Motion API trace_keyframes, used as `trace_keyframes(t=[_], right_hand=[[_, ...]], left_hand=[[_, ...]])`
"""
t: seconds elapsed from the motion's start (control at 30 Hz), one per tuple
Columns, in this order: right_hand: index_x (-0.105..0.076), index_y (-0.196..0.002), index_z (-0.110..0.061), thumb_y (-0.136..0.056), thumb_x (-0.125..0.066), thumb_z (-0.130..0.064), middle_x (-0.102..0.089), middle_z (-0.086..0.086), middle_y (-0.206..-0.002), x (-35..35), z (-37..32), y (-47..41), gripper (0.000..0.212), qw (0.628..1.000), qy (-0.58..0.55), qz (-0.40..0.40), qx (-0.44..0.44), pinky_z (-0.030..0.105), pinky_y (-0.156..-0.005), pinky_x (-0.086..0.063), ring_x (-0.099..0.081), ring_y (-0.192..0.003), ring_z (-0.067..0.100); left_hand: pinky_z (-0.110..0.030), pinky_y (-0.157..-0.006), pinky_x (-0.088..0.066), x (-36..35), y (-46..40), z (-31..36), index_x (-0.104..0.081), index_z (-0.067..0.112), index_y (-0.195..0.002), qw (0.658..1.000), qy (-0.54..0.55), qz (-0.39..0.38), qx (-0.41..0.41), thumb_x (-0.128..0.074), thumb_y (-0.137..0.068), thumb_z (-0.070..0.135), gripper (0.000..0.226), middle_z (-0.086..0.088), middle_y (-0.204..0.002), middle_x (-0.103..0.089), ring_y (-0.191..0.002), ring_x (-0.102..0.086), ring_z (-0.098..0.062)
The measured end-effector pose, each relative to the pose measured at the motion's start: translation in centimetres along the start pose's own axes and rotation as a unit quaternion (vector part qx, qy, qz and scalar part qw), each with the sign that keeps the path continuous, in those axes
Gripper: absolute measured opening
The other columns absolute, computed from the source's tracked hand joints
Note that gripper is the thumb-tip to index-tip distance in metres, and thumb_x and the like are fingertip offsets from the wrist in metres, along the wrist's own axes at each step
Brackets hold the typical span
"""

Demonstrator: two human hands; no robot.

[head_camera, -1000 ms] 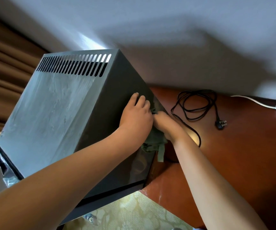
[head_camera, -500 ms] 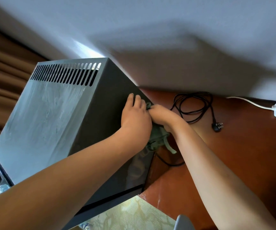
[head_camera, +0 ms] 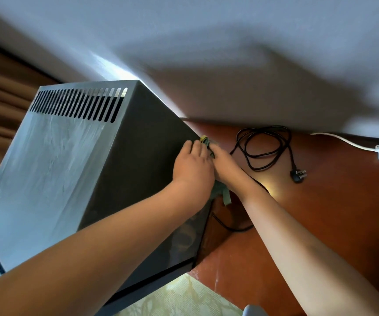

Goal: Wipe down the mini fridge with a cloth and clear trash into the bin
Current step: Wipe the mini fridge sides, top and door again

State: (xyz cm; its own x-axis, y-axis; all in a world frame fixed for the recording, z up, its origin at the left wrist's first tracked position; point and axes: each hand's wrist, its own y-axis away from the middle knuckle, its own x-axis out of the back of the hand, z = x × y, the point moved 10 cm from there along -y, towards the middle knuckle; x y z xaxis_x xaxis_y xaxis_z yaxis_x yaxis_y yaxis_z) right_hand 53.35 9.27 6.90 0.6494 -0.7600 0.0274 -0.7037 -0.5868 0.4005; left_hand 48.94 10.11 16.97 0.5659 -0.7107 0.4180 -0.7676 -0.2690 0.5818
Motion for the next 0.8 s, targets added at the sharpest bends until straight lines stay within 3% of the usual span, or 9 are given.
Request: trace_keyframes(t=[0.07, 0.13, 0.27, 0.33, 0.43, 0.57, 0.7, 0.77, 0.8], right_hand=[[-0.033, -0.158, -0.024, -0.109, -0.044, -0.031, -0.034, 0.012, -0.158, 0.1, 0.1, -0.7, 0.051, 1.000, 0.002, 0.014, 0.006, 0.034, -0.110, -0.039, -0.043, -0.139, 0.029], [-0.028, -0.160, -0.023, -0.110, -0.040, -0.027, -0.030, 0.015, -0.161, -0.5, 1.4, -0.8, 0.052, 1.000, -0.002, 0.010, -0.021, 0.039, -0.115, -0.037, -0.038, -0.143, 0.030], [-0.052, -0.141, -0.007, -0.106, -0.041, -0.011, -0.058, 0.016, -0.137, -1.7, 5.1, -0.2, 0.038, 0.991, 0.029, -0.060, -0.114, 0.034, -0.091, -0.048, -0.057, -0.117, 0.031], [-0.062, -0.126, -0.011, -0.102, -0.044, -0.009, -0.067, 0.013, -0.120, -1.6, 5.3, -0.2, 0.030, 0.991, -0.016, -0.065, -0.120, 0.033, -0.080, -0.052, -0.062, -0.106, 0.029], [-0.061, -0.134, -0.022, -0.103, -0.046, -0.014, -0.068, 0.006, -0.121, 0.1, 3.4, -2.1, 0.036, 0.995, -0.075, 0.004, -0.062, 0.040, -0.097, -0.052, -0.064, -0.113, 0.026], [-0.051, -0.145, -0.017, -0.105, -0.042, -0.018, -0.055, 0.014, -0.140, 1.0, 4.0, -4.1, 0.041, 0.996, 0.016, 0.063, -0.066, 0.040, -0.106, -0.046, -0.055, -0.124, 0.031], [-0.058, -0.132, -0.010, -0.103, -0.042, -0.013, -0.064, 0.011, -0.119, -2.0, 8.1, -1.5, 0.033, 0.986, -0.045, -0.010, -0.161, 0.035, -0.085, -0.050, -0.060, -0.106, 0.029], [-0.062, -0.126, -0.010, -0.102, -0.046, -0.016, -0.065, 0.006, -0.109, -2.9, 8.5, -0.5, 0.029, 0.981, -0.069, -0.043, -0.174, 0.031, -0.072, -0.048, -0.061, -0.094, 0.023], [-0.064, -0.122, -0.011, -0.101, -0.047, -0.018, -0.067, 0.008, -0.109, -2.7, 7.9, -0.5, 0.028, 0.982, -0.091, -0.039, -0.160, 0.032, -0.072, -0.050, -0.063, -0.095, 0.024]], left_hand=[[-0.052, -0.122, -0.001, -0.5, -1.1, -0.1, -0.006, 0.006, -0.156, 1.000, -0.018, -0.003, -0.003, -0.038, -0.100, 0.043, 0.075, -0.015, -0.165, -0.003, -0.151, 0.002, -0.034], [-0.053, -0.122, 0.002, -1.4, -1.9, 0.2, -0.003, 0.005, -0.156, 0.999, -0.049, -0.018, -0.013, -0.036, -0.101, 0.044, 0.076, -0.016, -0.165, 0.000, -0.151, 0.005, -0.035], [-0.057, -0.120, 0.003, -3.3, -2.3, 1.6, -0.004, 0.006, -0.156, 0.996, -0.077, -0.040, -0.016, -0.031, -0.103, 0.045, 0.071, -0.019, -0.164, 0.003, -0.150, 0.007, -0.039], [-0.059, -0.119, 0.005, -3.6, -2.5, 1.8, -0.005, 0.007, -0.156, 0.996, -0.082, -0.043, -0.018, -0.030, -0.102, 0.046, 0.071, -0.020, -0.164, 0.002, -0.150, 0.006, -0.040], [-0.059, -0.117, 0.006, -3.8, -2.5, 1.7, -0.005, 0.007, -0.156, 0.994, -0.090, -0.053, -0.023, -0.031, -0.101, 0.045, 0.072, -0.019, -0.164, 0.003, -0.150, 0.007, -0.040], [-0.059, -0.118, 0.004, -3.6, -2.5, 1.6, -0.007, 0.009, -0.157, 0.994, -0.087, -0.052, -0.032, -0.035, -0.101, 0.046, 0.073, -0.019, -0.164, 0.003, -0.150, 0.007, -0.040], [-0.059, -0.119, 0.002, -3.2, -2.6, 1.7, -0.009, 0.009, -0.157, 0.994, -0.087, -0.049, -0.038, -0.038, -0.101, 0.044, 0.072, -0.019, -0.164, 0.000, -0.150, 0.005, -0.041], [-0.058, -0.119, 0.001, -3.0, -2.7, 1.8, -0.010, 0.010, -0.157, 0.995, -0.086, -0.047, -0.036, -0.040, -0.101, 0.045, 0.073, -0.019, -0.164, -0.001, -0.150, 0.004, -0.041], [-0.058, -0.118, 0.001, -2.9, -2.7, 1.9, -0.010, 0.010, -0.157, 0.995, -0.084, -0.045, -0.036, -0.040, -0.100, 0.045, 0.073, -0.019, -0.164, -0.002, -0.150, 0.004, -0.041]])
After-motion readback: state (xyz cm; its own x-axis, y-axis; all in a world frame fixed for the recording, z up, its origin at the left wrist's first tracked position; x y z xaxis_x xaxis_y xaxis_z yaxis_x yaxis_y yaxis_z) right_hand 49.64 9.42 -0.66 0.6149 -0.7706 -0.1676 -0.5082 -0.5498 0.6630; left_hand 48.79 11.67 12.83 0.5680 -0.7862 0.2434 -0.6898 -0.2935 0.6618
